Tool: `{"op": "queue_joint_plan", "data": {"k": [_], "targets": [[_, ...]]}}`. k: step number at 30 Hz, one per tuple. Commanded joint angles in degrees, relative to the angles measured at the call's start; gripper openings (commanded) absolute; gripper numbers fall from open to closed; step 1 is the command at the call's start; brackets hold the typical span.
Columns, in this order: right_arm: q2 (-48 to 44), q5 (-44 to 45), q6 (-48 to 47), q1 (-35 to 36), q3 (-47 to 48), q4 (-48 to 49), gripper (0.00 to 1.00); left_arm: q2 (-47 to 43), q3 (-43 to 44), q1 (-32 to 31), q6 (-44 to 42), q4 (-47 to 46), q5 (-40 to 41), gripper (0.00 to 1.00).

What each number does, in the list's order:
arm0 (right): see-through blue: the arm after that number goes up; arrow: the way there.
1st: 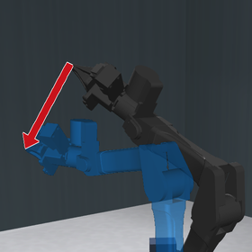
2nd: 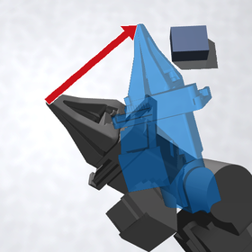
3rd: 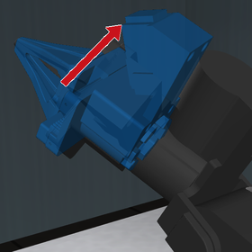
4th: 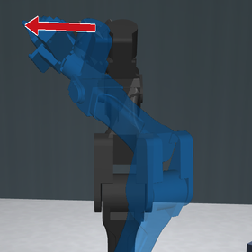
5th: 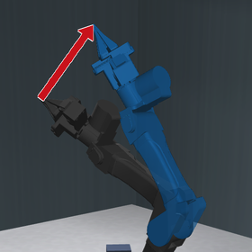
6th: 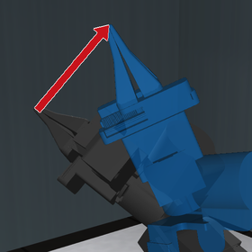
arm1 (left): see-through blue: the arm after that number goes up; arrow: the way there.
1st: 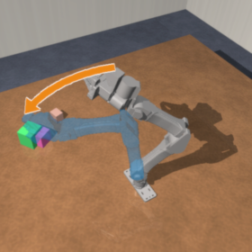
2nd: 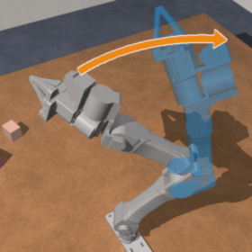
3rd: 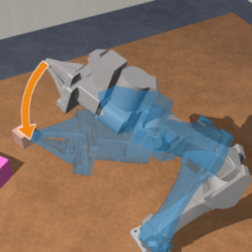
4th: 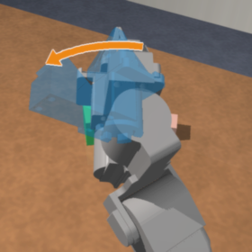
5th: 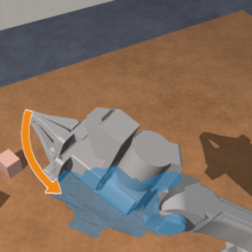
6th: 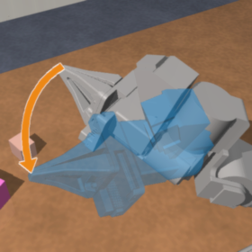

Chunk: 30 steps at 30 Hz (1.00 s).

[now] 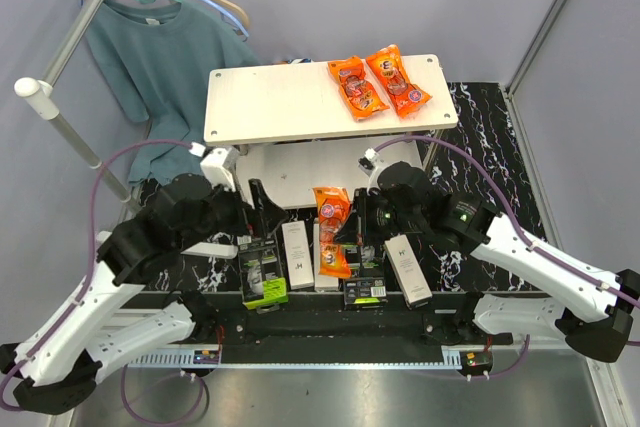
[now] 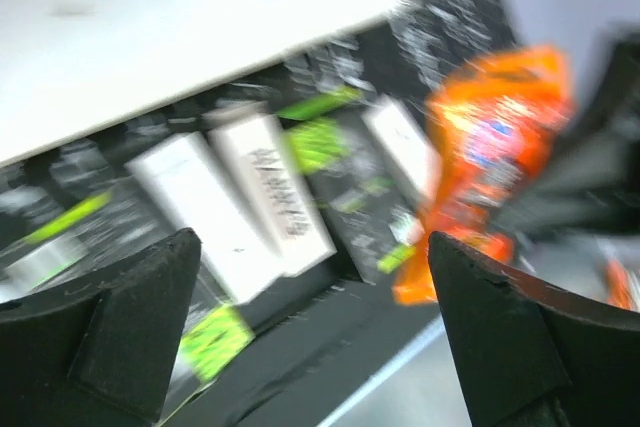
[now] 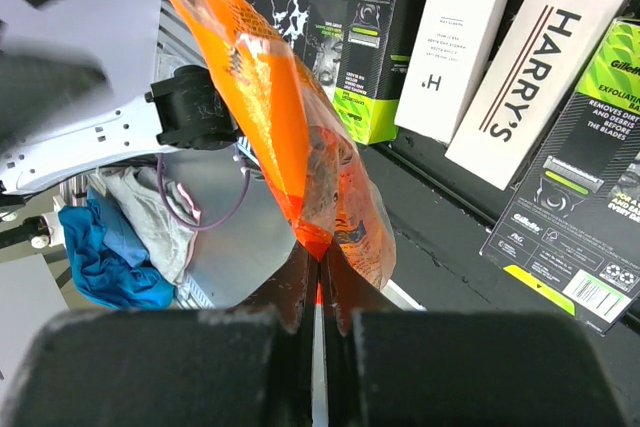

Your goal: Place and organize the shaving razors onto the shelf

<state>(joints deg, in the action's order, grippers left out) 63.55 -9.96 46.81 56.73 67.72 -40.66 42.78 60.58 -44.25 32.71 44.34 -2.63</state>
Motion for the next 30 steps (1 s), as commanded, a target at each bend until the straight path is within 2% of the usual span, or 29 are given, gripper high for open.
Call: {"op": "queue_joint_plan", "data": {"k": [1,6,9,15,21,23,24,25,28,30], "targets": [[-0.71,0.99,-0.31,0.49,1.97,-0.82,0.00,2.29,9.89,-0.05,6.04,17.26,26.24,0.99],[0.34,0.47,-1.19,0.49,3.99,-1.35,0.00,2.39,11.76,-0.05,6.05,20.09,29.88,0.99],[2.62,0.11,-2.86,0.49,9.08,-3.80,0.00,1.95,10.97,-0.13,6.40,19.91,29.79,0.99],[11.40,0.46,-9.01,0.49,26.73,-11.97,0.00,1.95,8.51,-0.05,6.75,19.82,28.21,0.99],[24.92,0.29,-16.48,-0.21,50.72,-22.68,0.00,1.69,8.50,-0.05,6.93,19.39,26.63,0.99],[29.33,0.03,-19.10,-1.44,62.57,-26.29,0.00,1.69,8.59,-0.05,6.93,19.38,26.19,0.99],[34.40,0.29,-19.82,-1.97,67.49,-30.92,0.00,1.77,8.51,-0.05,6.93,19.38,26.10,0.99],[37.06,0.20,-20.43,-2.67,78.42,-33.31,0.00,1.86,8.51,-0.05,6.93,19.30,25.84,0.99],[47.26,-4.97,-20.62,-8.72,98.83,-38.78,0.00,2.21,7.98,-0.05,6.93,18.86,25.05,0.99],[48.42,-10.34,-18.51,-13.81,101.20,-35.30,0.00,2.39,7.37,-0.05,6.93,18.59,24.52,0.99]]}}
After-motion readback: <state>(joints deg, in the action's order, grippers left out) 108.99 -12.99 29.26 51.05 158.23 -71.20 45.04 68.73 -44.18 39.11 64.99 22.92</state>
